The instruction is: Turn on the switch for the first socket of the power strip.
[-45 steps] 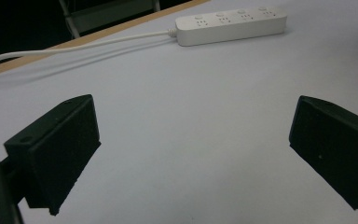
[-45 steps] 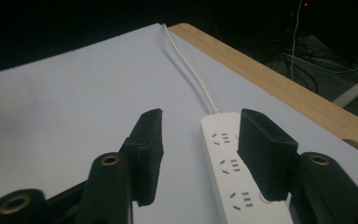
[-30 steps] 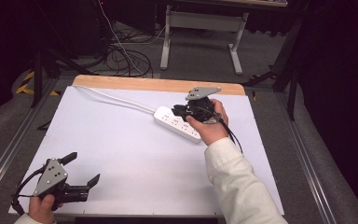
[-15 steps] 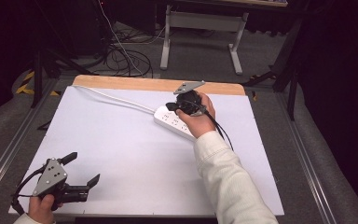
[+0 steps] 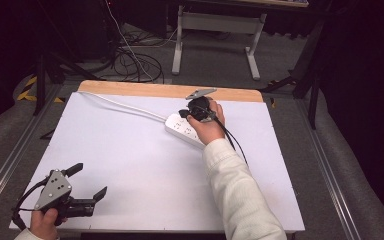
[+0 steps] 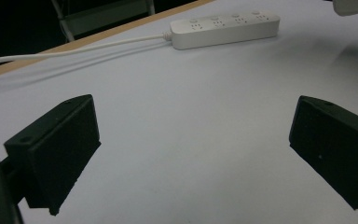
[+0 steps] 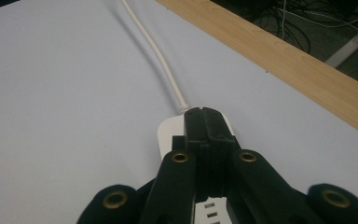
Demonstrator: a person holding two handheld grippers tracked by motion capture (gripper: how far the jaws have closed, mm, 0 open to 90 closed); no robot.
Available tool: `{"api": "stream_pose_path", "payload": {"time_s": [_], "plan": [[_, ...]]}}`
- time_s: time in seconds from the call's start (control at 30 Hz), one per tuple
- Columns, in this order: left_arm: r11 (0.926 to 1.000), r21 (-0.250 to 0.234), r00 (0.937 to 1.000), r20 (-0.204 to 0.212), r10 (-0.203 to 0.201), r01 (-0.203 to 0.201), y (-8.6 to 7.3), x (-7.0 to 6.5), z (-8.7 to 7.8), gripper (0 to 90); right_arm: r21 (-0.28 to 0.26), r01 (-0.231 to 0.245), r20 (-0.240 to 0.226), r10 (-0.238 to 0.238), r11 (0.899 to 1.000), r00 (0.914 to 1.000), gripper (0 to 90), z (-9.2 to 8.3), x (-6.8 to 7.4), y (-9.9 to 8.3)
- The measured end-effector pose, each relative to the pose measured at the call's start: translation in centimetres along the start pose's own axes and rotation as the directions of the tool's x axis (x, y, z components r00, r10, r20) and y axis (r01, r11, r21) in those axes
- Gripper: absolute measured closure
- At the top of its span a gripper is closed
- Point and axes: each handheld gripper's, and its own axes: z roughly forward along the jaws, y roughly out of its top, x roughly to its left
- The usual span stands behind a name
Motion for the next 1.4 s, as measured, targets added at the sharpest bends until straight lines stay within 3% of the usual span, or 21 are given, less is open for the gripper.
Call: {"api": "stream_pose_path", "payload": {"time_s": [0.23, 0.6, 1.4], "plan": [[0.9999, -0.005, 0.9999, 0.007, -0.012, 0.012, 0.0, 0.0, 0.0, 2.2, 0.015, -0.038, 0.044, 0.038, 0.999, 0.9983, 90.0, 1.6, -0.6, -0.6], [1.0, -0.002, 0.9999, 0.01, -0.009, 0.009, 0.0, 0.1, 0.0, 2.2, 0.025, -0.071, 0.064, 0.069, 0.997, 0.9956, 90.0, 3.3, -1.1, -1.4], [0.9999, -0.002, 0.9999, 0.01, -0.012, 0.012, 0.0, 0.1, 0.0, 2.2, 0.059, -0.061, 0.102, 0.055, 0.996, 0.9932, 90.0, 5.1, -1.1, -2.4]]}}
